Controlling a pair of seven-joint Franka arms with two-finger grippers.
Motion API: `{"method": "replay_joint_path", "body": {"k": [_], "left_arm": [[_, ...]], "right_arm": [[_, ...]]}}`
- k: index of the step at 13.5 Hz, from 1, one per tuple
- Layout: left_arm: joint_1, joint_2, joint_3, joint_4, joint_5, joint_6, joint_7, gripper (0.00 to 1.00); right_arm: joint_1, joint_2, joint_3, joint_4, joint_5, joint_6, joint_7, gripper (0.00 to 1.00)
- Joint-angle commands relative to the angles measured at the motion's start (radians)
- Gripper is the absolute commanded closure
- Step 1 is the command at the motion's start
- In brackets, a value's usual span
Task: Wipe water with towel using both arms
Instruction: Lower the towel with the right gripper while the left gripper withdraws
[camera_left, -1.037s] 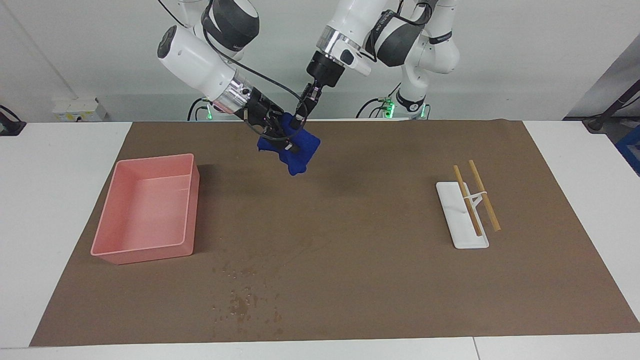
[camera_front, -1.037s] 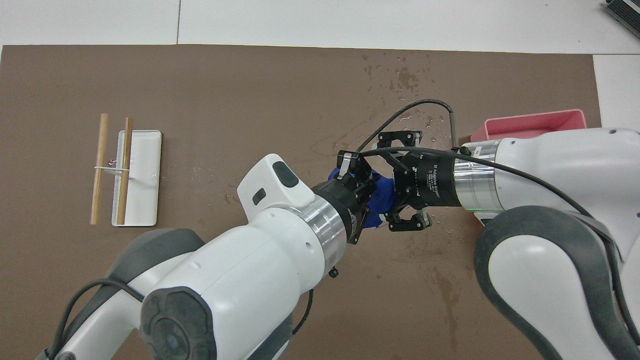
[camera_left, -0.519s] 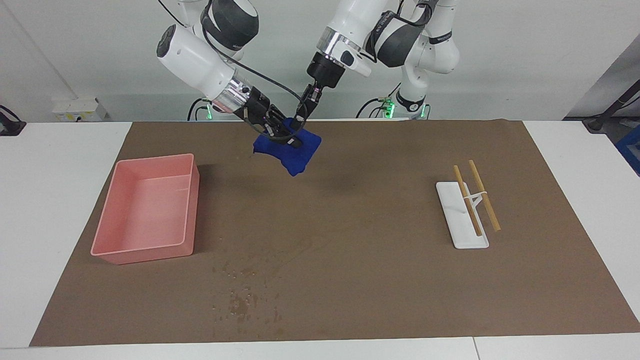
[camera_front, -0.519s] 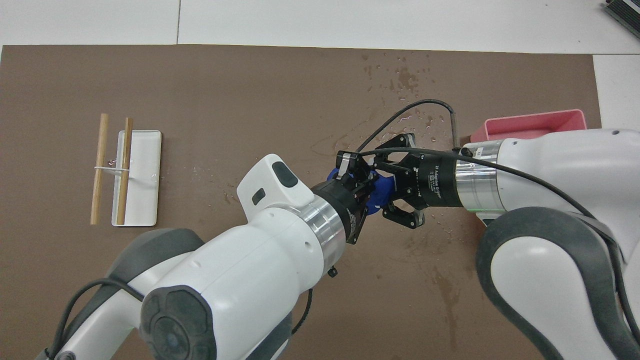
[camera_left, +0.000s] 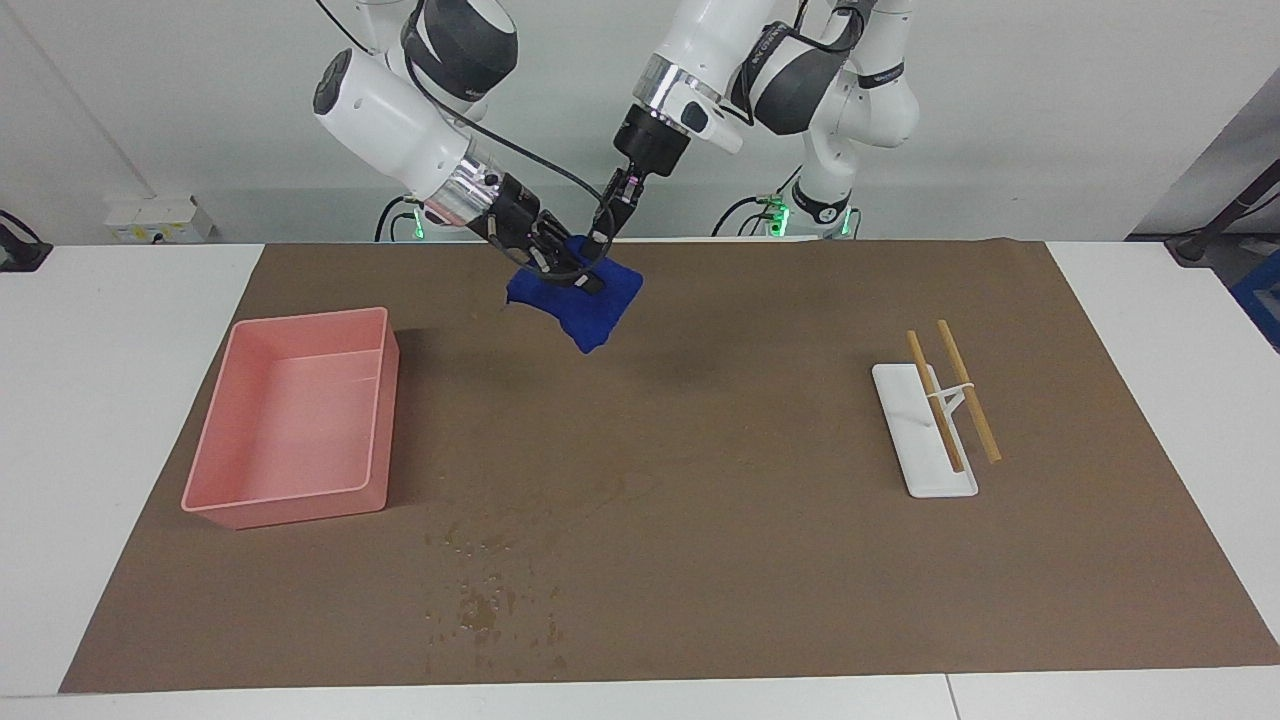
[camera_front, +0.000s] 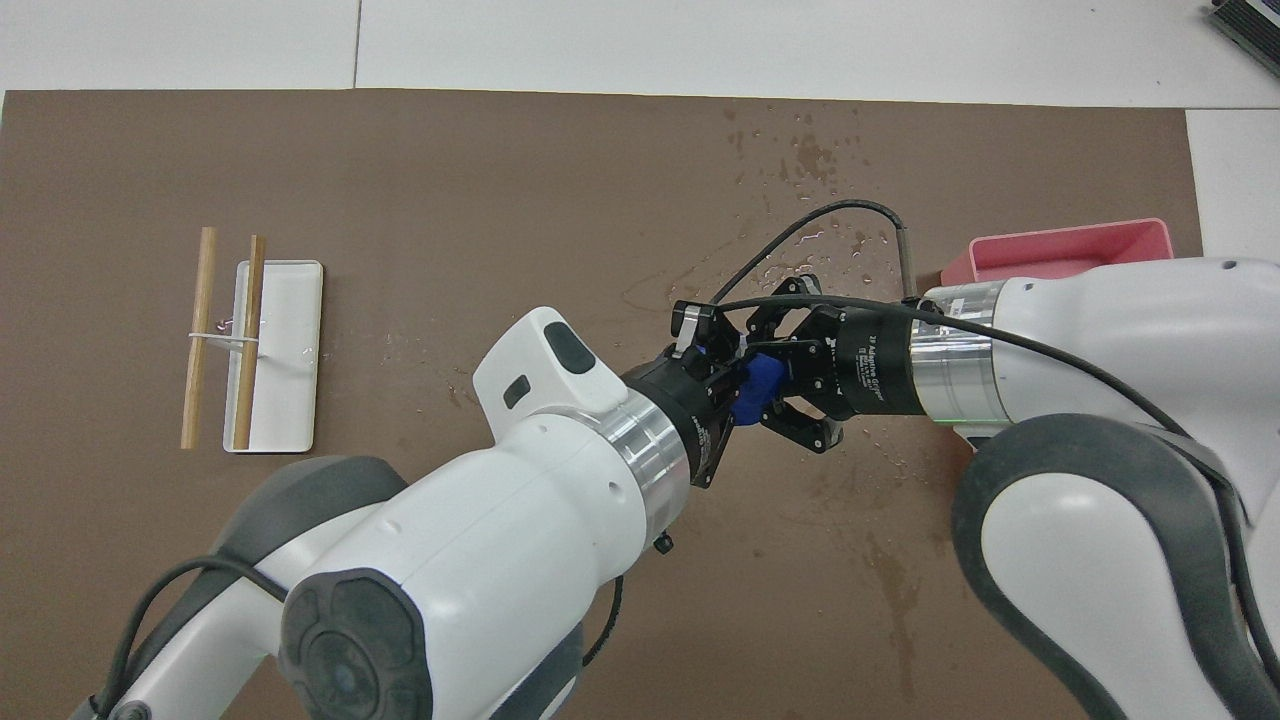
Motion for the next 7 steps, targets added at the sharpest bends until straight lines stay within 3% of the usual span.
{"method": "replay_joint_path", "body": {"k": [1,5,7], "left_arm": [[0.011,-0.011,0.018,-0.008,-0.011,0.003,0.065,0.00],[0.125,-0.018,0.021,-0.001,-0.008,-0.132,0.341,0.00],[0.210,-0.021,0.021,-0.002,-0.008,-0.192,0.508,0.00]], "right_arm": [[-0.006,-0.027,-0.002,-0.024,-0.012,-0.050,-0.093,1.00],[-0.004,-0.056,-0.001,-0.043,-0.163,-0.168,-0.333,1.00],[-0.013,-0.085,-0.002,-0.129,-0.218,-0.164,-0.471,1.00]]}}
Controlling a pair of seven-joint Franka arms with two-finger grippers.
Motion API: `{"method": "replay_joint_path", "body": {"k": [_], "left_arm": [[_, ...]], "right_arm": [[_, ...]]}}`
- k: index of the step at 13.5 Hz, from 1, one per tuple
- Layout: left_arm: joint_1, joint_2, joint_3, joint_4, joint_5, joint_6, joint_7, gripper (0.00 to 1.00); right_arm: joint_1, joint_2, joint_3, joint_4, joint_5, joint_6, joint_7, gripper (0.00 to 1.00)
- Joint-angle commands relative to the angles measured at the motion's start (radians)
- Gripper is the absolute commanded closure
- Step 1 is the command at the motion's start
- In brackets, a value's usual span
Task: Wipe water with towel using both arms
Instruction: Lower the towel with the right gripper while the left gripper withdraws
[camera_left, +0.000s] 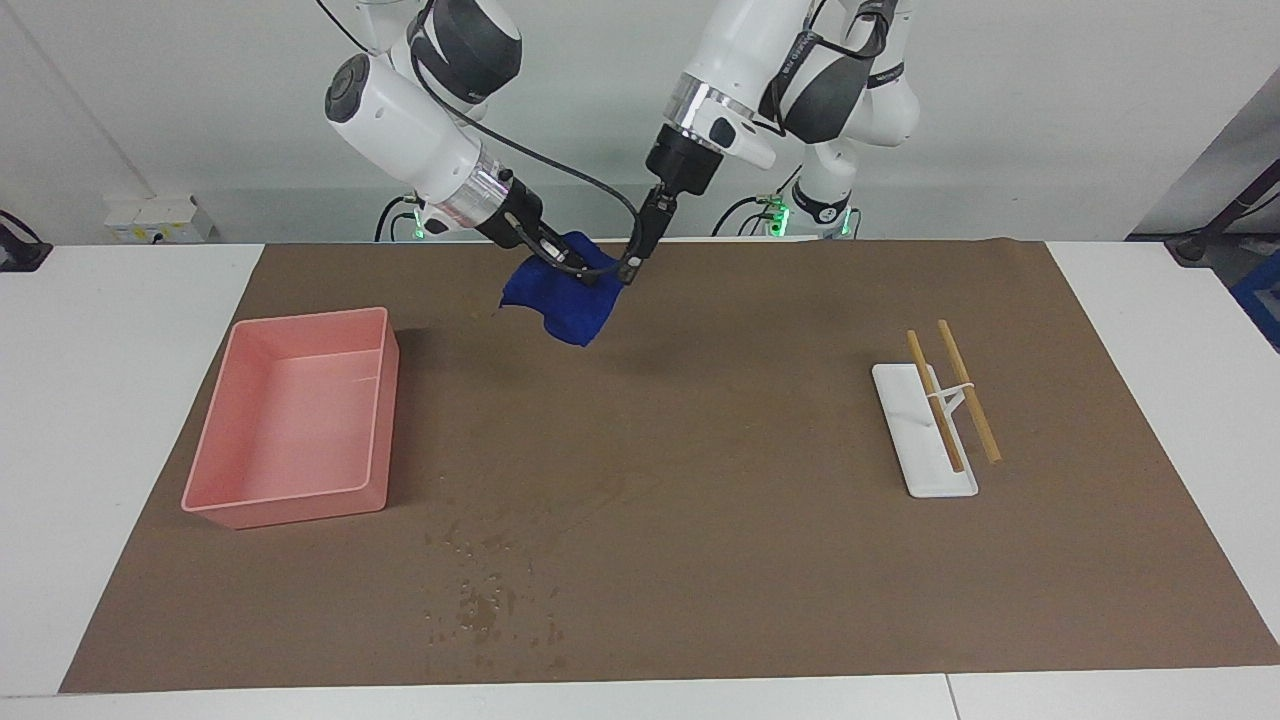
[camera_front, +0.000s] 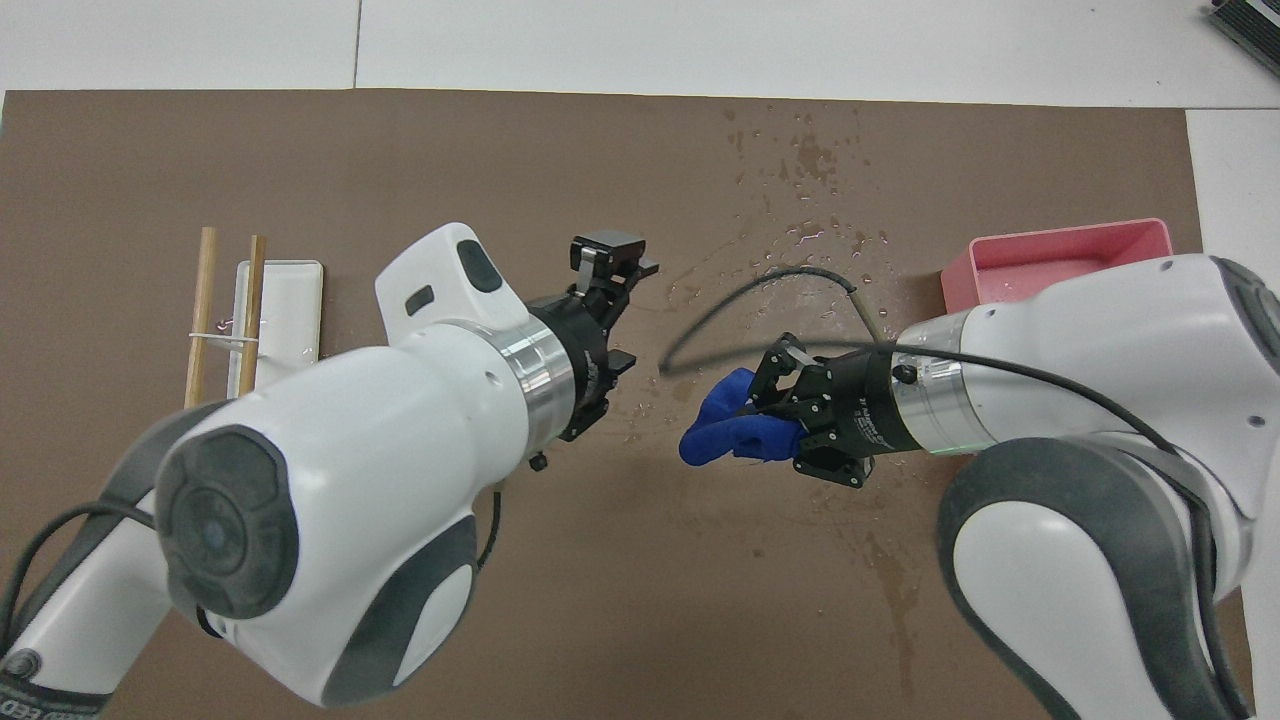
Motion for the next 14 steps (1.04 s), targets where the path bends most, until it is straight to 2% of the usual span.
{"method": "replay_joint_path", "body": {"k": [1,3,6,8,10,12,14], "left_arm": [[0.114,-0.021,-0.006,-0.004,-0.008,-0.096,0.222,0.00],[0.185,-0.022,-0.002,-0.006,-0.008,-0.135,0.370,0.00],[0.292,-0.033,0.002,-0.004,-0.003,-0.251,0.773,0.00],[0.346,-0.035,0.004,0.012,0.003,-0.342,1.013,0.00],[0.392,-0.029,0.002,0.063,0.067,-0.459,1.202,0.00],[0.429,-0.018,0.002,0.126,0.106,-0.607,1.406,0.00],[0.431,0.000,0.002,0.181,0.181,-0.702,1.523,0.00]], "right_arm": [[-0.019,-0.083,-0.002,-0.159,-0.081,0.012,-0.235,1.00],[-0.051,-0.075,-0.001,-0.192,-0.125,0.067,-0.377,1.00],[-0.032,0.035,0.001,-0.234,-0.165,0.106,-0.497,1.00],[-0.024,0.087,0.002,-0.311,-0.165,0.248,-0.514,1.00],[-0.016,0.107,0.002,-0.359,-0.165,0.334,-0.552,1.00],[-0.071,0.138,0.001,-0.365,-0.165,0.360,-0.688,1.00],[-0.120,0.167,-0.001,-0.362,-0.168,0.418,-0.811,1.00]]}}
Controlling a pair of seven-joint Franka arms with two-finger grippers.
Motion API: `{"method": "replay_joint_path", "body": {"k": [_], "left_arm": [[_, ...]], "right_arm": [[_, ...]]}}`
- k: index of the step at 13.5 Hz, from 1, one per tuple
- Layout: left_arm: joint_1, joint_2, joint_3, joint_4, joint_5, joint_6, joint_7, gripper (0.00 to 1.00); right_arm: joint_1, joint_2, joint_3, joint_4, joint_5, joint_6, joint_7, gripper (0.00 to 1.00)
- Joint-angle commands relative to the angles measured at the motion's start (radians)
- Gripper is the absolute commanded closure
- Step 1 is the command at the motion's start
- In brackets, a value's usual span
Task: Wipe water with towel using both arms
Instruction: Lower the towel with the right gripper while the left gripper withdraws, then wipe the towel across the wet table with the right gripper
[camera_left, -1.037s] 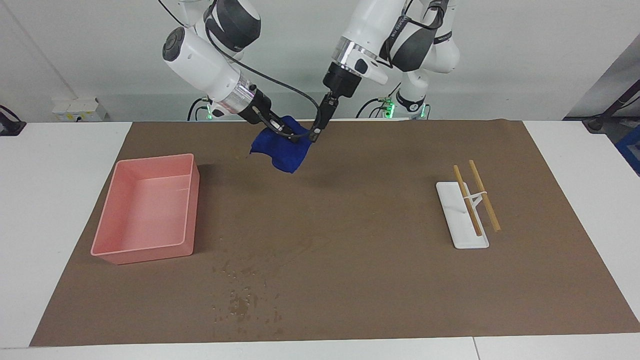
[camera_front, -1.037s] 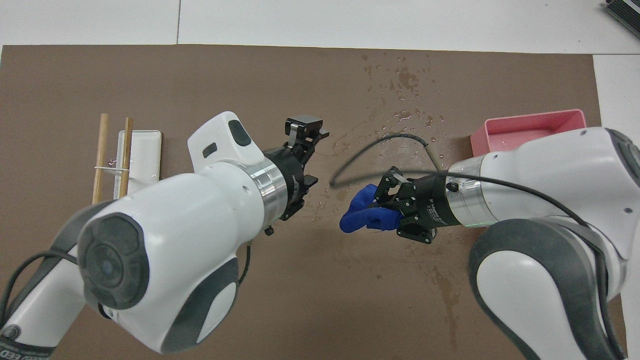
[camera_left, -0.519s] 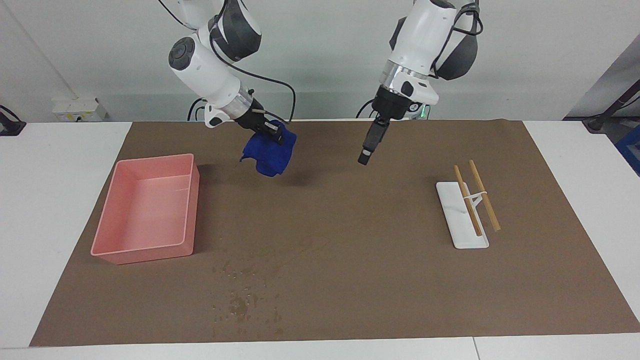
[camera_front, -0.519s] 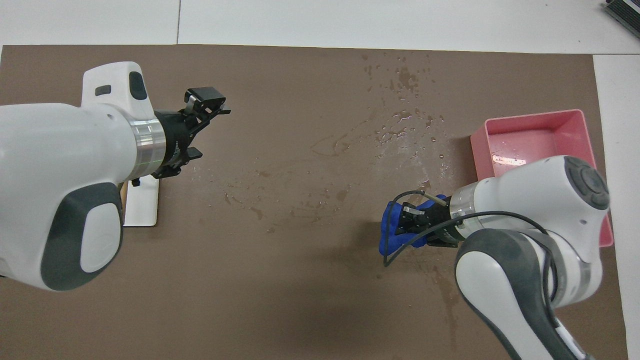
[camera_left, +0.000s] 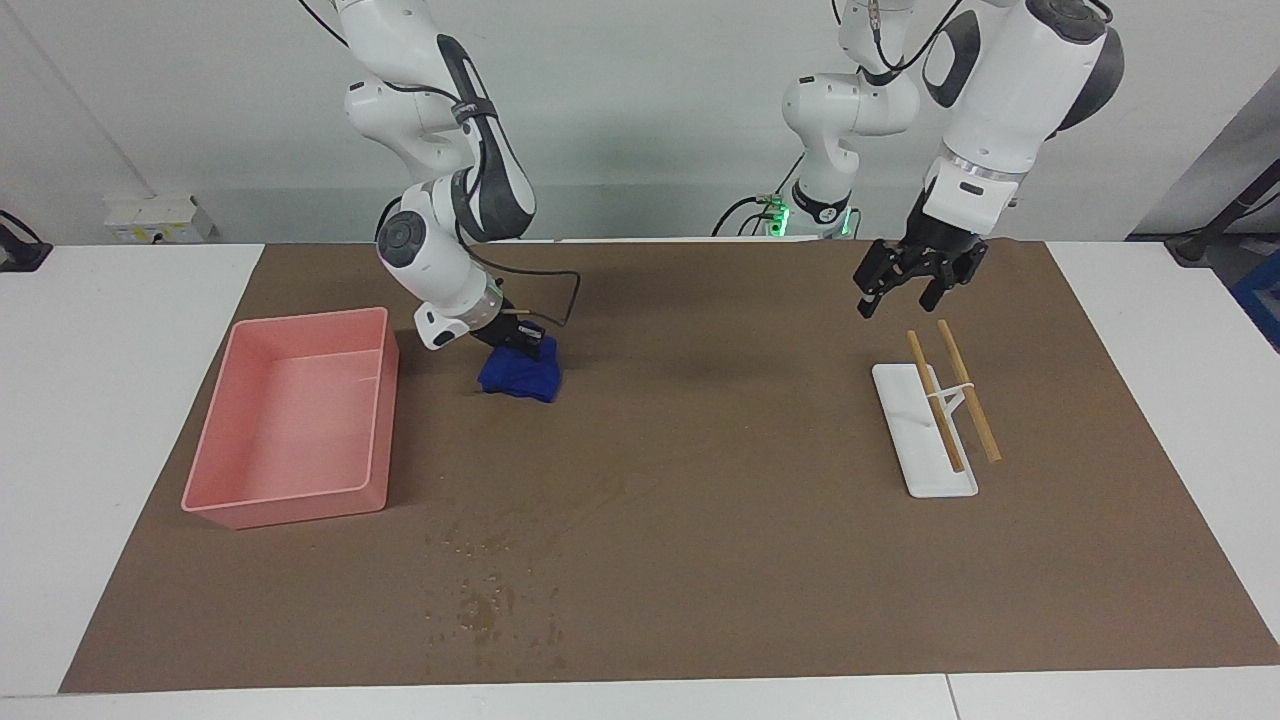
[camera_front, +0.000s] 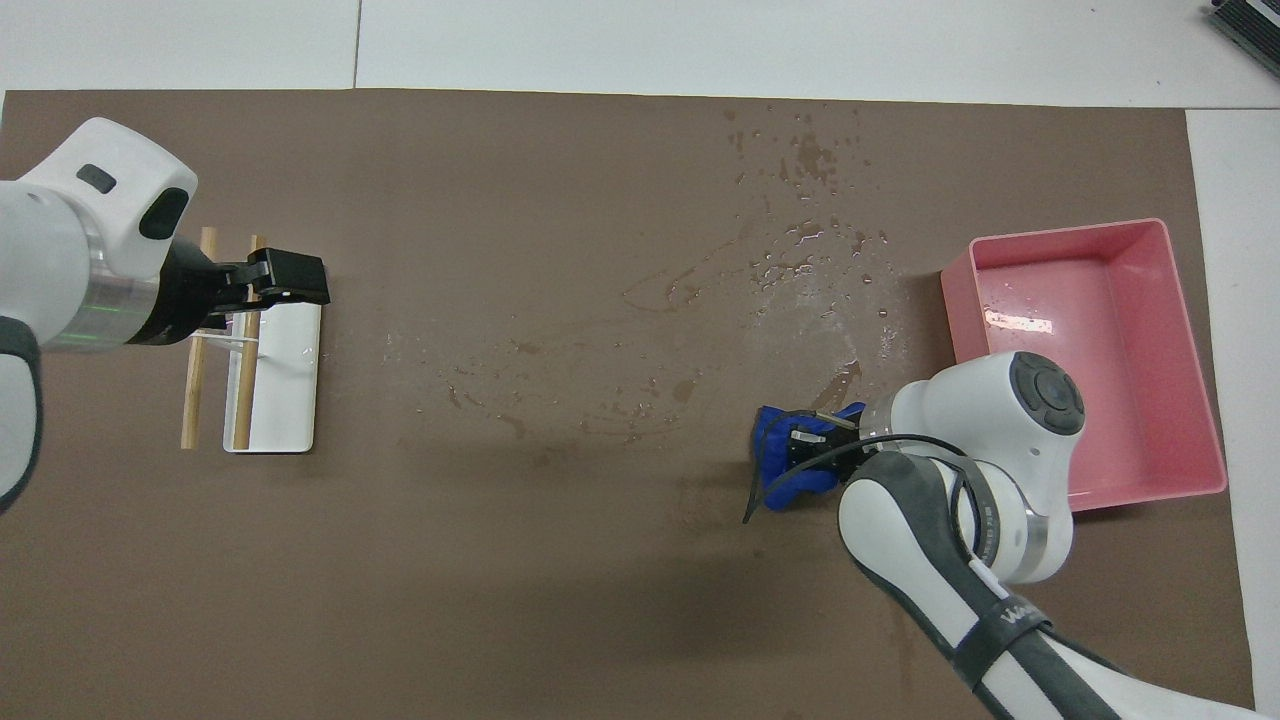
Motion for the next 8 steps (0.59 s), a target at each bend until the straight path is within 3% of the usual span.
{"method": "replay_joint_path", "body": {"k": [1,5,8], "left_arm": [[0.011,0.030,-0.010,0.091,0.079,-0.135,0.140,0.00],[0.054,0.074,-0.010,0.201,0.083,-0.304,0.317,0.00],[0.044,0.080,-0.010,0.206,0.079,-0.307,0.317,0.00]], "right_arm": [[-0.062,0.032,0.000,0.004,-0.033,0.078,-0.146,1.00],[-0.075,0.133,0.000,0.097,-0.238,0.207,-0.162,1.00],[-0.104,0.247,0.000,0.224,-0.306,0.218,-0.180,1.00]]}}
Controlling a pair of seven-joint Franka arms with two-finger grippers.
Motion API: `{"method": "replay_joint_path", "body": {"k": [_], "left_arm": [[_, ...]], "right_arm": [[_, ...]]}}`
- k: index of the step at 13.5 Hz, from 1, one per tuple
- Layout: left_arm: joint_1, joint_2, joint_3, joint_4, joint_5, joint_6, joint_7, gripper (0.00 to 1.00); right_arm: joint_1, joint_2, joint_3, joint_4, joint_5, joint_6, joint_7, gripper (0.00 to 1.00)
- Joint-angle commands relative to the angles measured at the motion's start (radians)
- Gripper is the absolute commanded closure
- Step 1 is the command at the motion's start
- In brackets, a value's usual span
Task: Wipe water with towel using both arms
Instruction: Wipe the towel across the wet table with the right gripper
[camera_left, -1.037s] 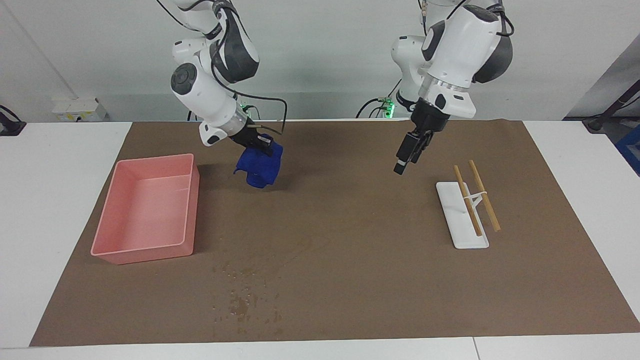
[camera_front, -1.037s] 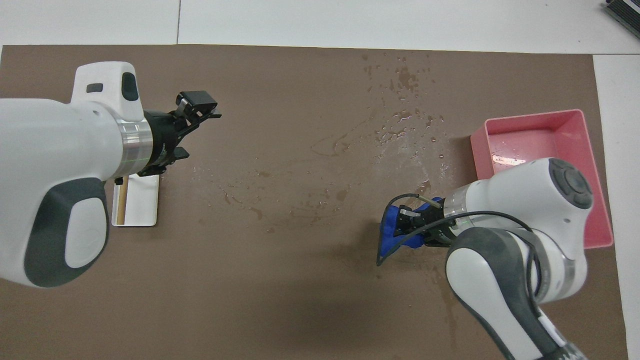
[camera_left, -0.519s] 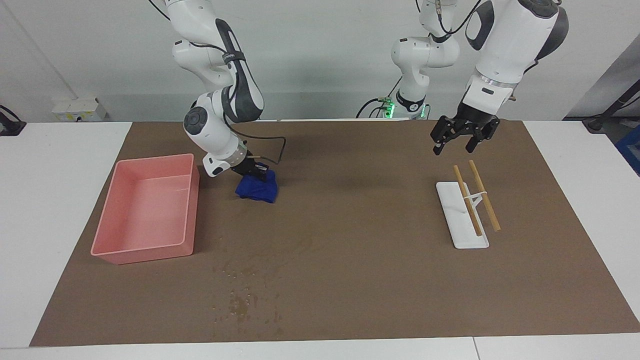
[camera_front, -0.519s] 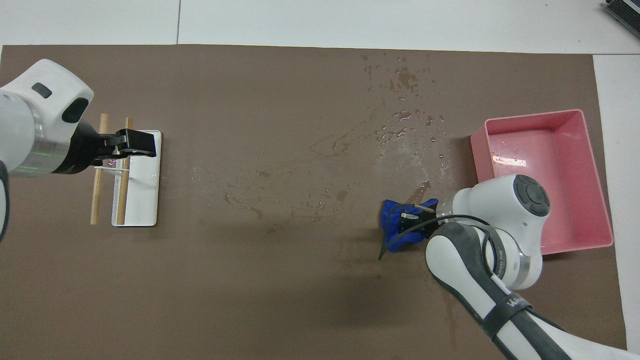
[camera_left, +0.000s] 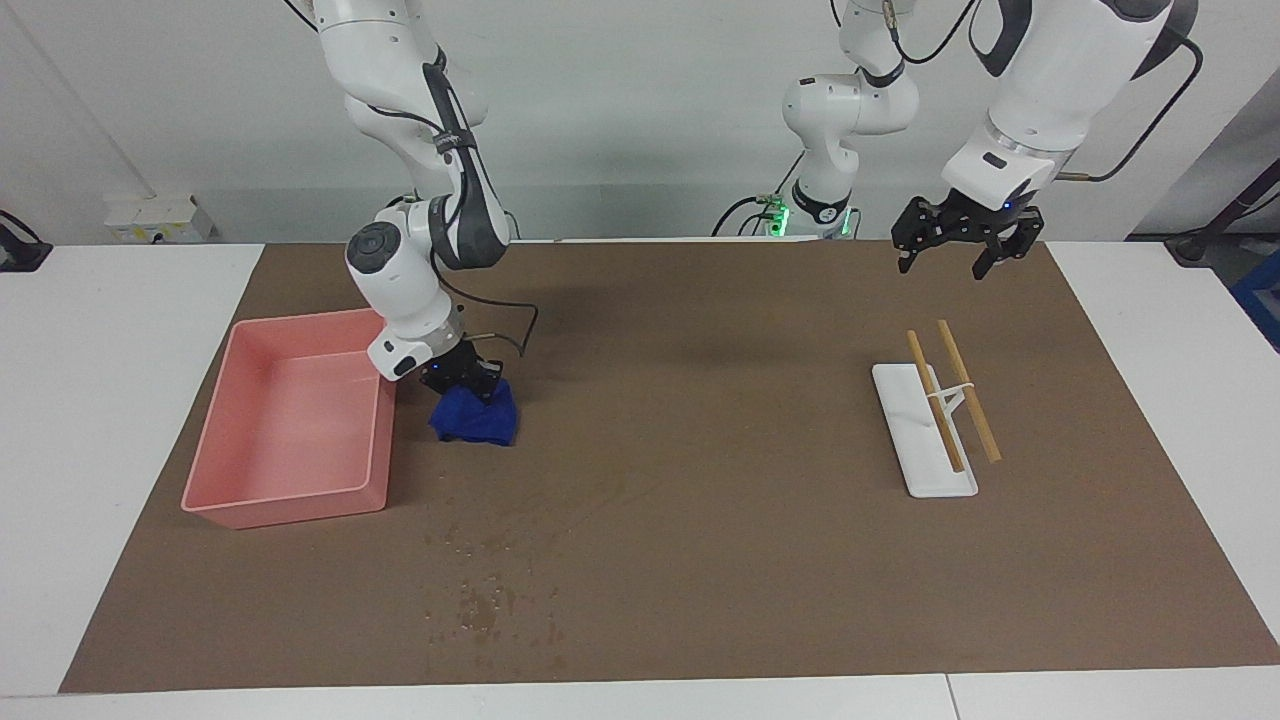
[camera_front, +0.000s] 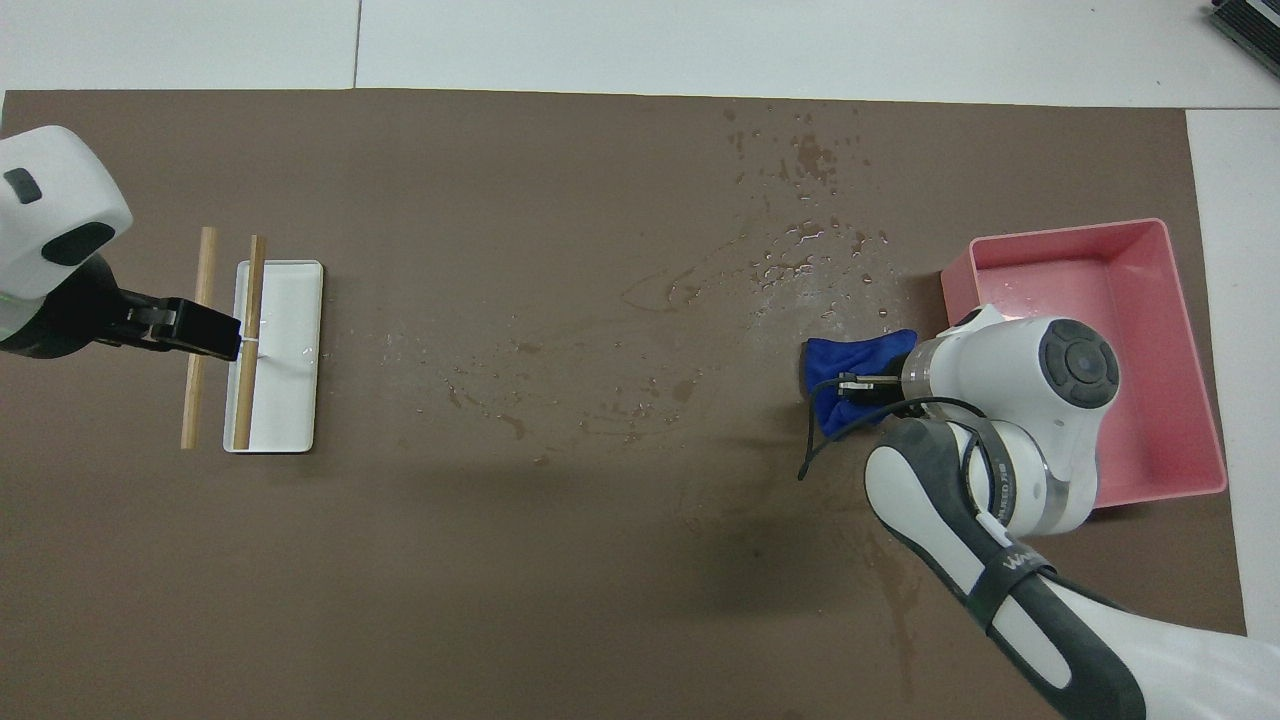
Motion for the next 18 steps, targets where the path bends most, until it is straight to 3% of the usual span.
{"method": "replay_joint_path", "body": {"k": [1,3,5,7,10,14,17,18], "left_arm": [[-0.002,0.025,-0.010,0.039,0.009,-0.034,0.012,0.00],[0.008,0.011,-0.008,0.023,0.004,-0.032,0.007,0.00],[0.013,0.007,-0.008,0.023,0.002,-0.032,0.003,0.00],[0.015,0.010,-0.003,0.037,0.002,-0.071,0.001,0.00],[0.043,0.014,0.009,0.074,0.019,-0.120,0.033,0.00],[0.079,0.005,0.013,0.036,0.001,-0.028,0.061,0.00],[0.079,0.001,0.027,0.026,-0.045,-0.013,0.040,0.00],[0.079,-0.001,0.032,0.020,-0.053,-0.013,0.038,0.00]], "right_arm": [[-0.055,0.197,0.006,0.172,-0.064,0.060,-0.067,1.00],[-0.052,0.298,0.008,0.255,-0.064,0.115,-0.090,1.00],[-0.021,0.322,0.009,0.309,-0.044,0.116,-0.069,1.00],[0.045,0.335,0.010,0.325,-0.027,0.132,0.088,1.00],[0.173,0.335,0.013,0.329,0.096,0.146,0.342,1.00],[0.301,0.334,0.013,0.328,0.328,0.154,0.489,1.00],[0.364,0.319,0.013,0.313,0.344,0.113,0.566,1.00],[0.367,0.303,0.011,0.312,0.342,0.043,0.572,1.00]]}}
